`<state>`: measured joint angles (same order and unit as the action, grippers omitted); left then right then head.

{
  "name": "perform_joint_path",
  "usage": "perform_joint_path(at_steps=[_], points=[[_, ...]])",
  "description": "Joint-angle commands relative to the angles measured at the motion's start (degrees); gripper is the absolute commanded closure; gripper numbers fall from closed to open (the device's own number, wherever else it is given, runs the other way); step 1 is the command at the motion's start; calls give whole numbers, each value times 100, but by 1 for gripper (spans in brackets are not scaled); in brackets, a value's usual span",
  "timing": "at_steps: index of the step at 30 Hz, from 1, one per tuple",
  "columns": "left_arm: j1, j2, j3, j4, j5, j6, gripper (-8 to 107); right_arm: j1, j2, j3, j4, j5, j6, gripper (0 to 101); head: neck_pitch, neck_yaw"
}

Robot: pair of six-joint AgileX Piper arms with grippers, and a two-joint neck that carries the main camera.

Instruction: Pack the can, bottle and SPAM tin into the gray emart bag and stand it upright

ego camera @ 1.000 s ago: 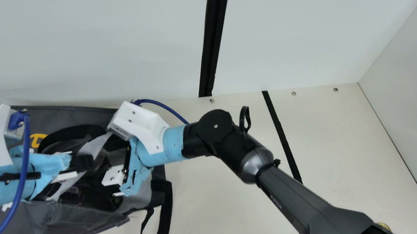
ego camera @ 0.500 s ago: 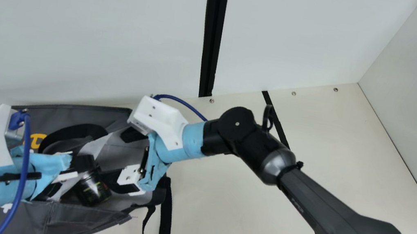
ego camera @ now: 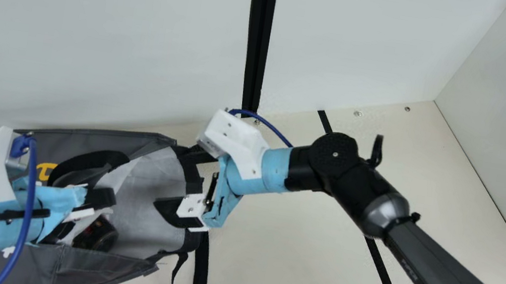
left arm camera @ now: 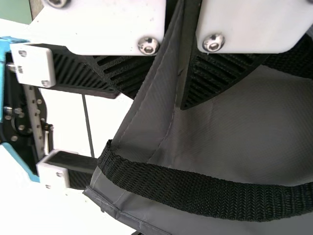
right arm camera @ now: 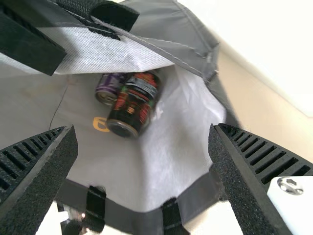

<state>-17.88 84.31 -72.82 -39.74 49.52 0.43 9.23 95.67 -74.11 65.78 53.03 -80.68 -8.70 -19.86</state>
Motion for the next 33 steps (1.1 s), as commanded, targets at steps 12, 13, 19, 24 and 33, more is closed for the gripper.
perform_joint_path(at_steps=[12, 13, 19, 24, 33], points=[[0, 0, 0, 0, 0, 0, 107, -415, -862, 520, -175, -234, 448, 6, -130, -14], [0, 0, 0, 0, 0, 0, 107, -449, -933, 561, -204, -254, 495, 6, -130, -14], [0, 0, 0, 0, 0, 0, 107, -661, -1318, 777, -408, -385, 780, 6, -130, -14], [0, 0, 0, 0, 0, 0, 107, -867, -1629, 923, -626, -472, 1043, 6, -130, -14], [0, 0, 0, 0, 0, 0, 107, -1286, -2183, 1103, -1035, -534, 1529, 6, -130, -14]])
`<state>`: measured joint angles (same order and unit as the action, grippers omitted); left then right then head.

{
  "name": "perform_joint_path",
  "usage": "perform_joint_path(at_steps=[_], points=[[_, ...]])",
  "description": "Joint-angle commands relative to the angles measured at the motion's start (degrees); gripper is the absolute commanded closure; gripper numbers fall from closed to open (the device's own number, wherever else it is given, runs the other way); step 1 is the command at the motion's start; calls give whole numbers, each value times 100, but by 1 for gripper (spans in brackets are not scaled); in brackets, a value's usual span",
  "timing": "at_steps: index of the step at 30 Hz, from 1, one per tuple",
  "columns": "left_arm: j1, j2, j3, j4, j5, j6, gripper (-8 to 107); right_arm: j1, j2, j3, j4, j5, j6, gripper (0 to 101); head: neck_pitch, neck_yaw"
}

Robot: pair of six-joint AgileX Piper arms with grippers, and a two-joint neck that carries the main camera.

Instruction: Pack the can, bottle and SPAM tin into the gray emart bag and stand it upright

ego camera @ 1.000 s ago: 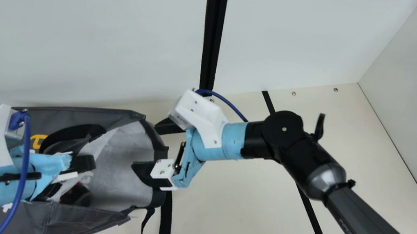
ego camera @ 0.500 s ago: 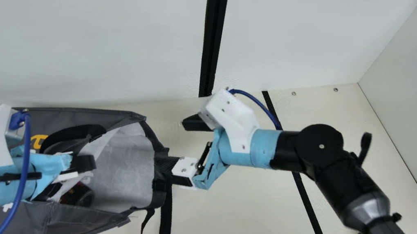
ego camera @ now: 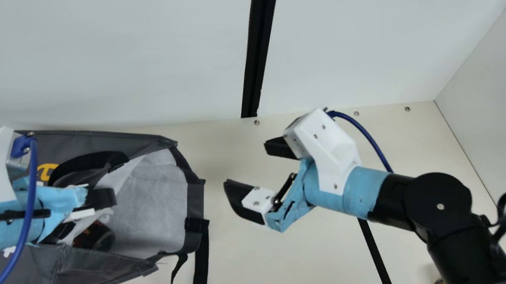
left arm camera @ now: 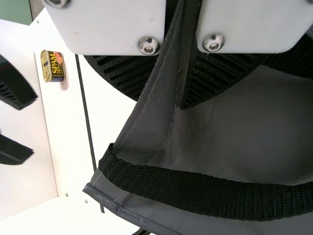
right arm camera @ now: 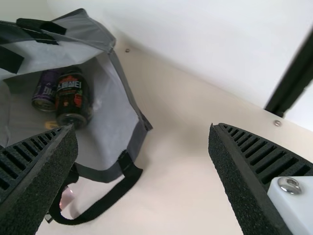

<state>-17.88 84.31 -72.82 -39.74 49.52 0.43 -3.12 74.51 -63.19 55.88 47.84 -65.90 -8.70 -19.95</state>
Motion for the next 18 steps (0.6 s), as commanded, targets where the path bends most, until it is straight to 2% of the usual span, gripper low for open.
perform_joint_path(at_steps=[1, 18], points=[[0, 0, 0, 0, 0, 0, 107, -103, -128, 26, -92, -14, 103, 6, -130, -5], [0, 0, 0, 0, 0, 0, 107, -1070, -1066, 224, -1152, 34, 1058, 6, -130, -5]])
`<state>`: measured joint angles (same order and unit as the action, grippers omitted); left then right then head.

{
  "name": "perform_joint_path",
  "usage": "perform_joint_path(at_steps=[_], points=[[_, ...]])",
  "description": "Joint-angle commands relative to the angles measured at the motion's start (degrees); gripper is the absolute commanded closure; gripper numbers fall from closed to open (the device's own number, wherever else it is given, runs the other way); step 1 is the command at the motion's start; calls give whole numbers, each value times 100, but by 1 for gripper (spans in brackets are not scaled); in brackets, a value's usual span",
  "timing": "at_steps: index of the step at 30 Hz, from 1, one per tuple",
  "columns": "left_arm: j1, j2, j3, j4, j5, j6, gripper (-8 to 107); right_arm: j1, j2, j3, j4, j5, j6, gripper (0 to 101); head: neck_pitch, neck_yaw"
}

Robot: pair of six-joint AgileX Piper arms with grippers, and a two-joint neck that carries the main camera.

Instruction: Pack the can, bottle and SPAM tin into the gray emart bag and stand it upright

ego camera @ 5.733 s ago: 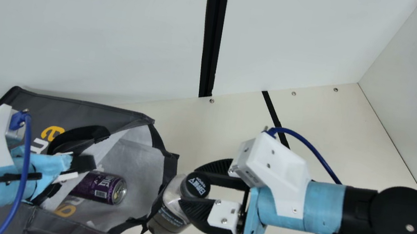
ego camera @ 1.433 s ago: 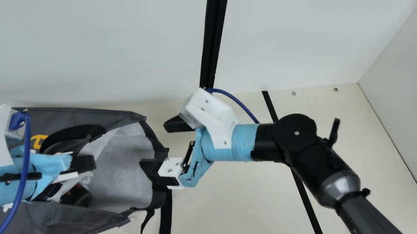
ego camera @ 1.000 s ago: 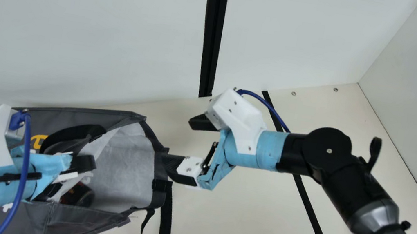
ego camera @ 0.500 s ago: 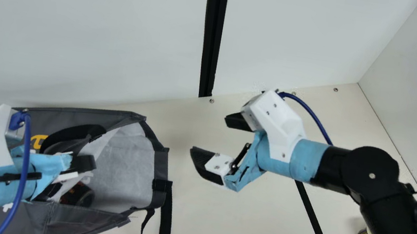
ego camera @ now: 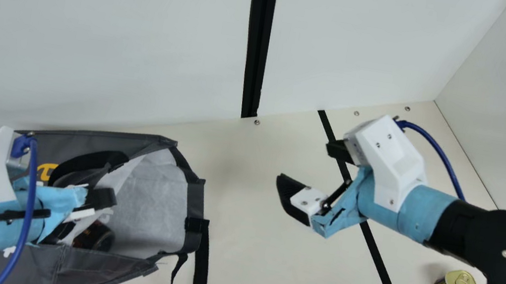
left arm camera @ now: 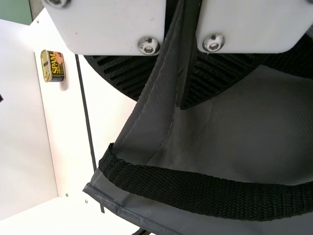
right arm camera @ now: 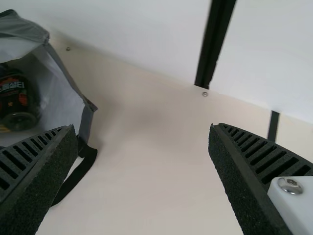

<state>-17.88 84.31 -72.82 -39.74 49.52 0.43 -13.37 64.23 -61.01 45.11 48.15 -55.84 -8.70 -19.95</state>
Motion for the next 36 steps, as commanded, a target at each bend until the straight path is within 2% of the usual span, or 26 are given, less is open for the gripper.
perform_joint_path(at_steps=[1, 19, 36], points=[[0, 0, 0, 0, 0, 0, 107, -97, -87, 12, -141, 10, 104, 6, -130, -5], [0, 0, 0, 0, 0, 0, 107, -824, -790, -79, -1492, 298, 1078, 6, -130, -5], [0, 0, 0, 0, 0, 0, 107, -1381, -1117, -526, -2792, 847, 2141, 6, -130, -5]])
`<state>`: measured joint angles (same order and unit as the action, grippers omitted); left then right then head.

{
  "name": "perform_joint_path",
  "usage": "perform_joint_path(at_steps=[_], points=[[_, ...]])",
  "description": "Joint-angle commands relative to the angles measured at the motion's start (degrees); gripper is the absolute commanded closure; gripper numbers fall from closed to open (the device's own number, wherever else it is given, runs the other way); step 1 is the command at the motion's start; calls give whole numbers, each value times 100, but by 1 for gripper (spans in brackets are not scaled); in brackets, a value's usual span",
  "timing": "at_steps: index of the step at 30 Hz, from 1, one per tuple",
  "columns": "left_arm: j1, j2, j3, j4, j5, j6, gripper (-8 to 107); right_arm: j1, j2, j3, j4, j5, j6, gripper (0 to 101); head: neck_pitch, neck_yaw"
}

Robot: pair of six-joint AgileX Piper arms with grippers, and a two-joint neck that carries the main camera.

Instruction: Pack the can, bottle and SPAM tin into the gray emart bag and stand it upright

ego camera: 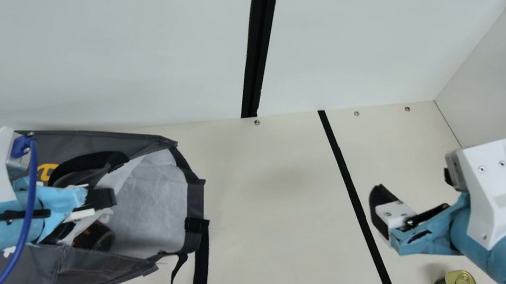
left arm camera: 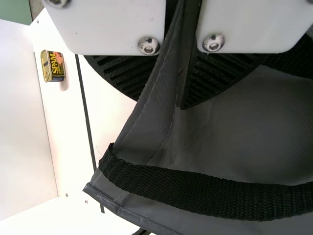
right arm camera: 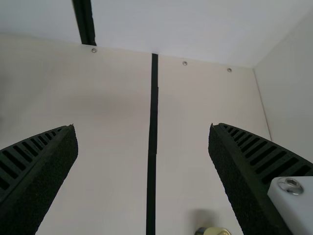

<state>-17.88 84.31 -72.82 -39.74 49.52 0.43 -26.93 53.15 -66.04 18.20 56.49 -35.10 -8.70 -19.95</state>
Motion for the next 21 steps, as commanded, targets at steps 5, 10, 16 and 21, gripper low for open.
perform_joint_path(at_steps=[5, 10, 16, 21], points=[[0, 0, 0, 0, 0, 0, 107, -199, -79, -153, -436, 215, 372, 6, -130, -5], [0, 0, 0, 0, 0, 0, 107, -421, -127, -295, -794, 499, 690, 6, -130, -5], [0, 0, 0, 0, 0, 0, 107, -620, -151, -479, -1205, 862, 998, 6, -130, -5], [0, 0, 0, 0, 0, 0, 107, -678, -178, -633, -1439, 1157, 1169, 6, -130, -5]])
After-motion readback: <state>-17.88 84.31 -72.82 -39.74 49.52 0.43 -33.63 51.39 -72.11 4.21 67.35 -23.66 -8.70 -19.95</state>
